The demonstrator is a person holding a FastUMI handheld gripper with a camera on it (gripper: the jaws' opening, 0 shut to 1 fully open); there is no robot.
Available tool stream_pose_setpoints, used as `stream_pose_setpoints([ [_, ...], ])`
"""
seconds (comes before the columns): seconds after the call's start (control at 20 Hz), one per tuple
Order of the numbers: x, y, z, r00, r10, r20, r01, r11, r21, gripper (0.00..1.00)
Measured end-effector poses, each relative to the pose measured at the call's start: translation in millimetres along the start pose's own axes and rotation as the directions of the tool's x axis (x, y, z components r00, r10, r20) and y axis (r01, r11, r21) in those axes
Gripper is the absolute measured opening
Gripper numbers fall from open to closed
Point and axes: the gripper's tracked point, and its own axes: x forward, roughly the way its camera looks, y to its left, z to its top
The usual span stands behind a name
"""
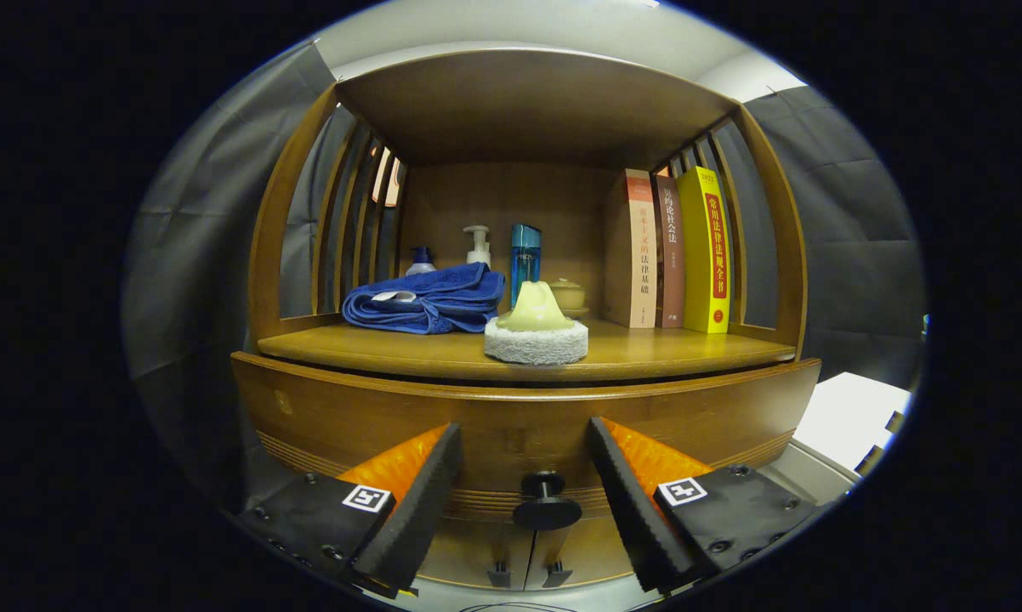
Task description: Pull open the drawer, take out the items inside it, and place them on the countertop above the cabinet.
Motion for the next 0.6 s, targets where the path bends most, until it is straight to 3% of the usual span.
stream_pose_setpoints([
  [0.6, 20, 1, -6, 1.000, 0.010, -0.007, -0.010, 1.000, -0.017, 0.98],
])
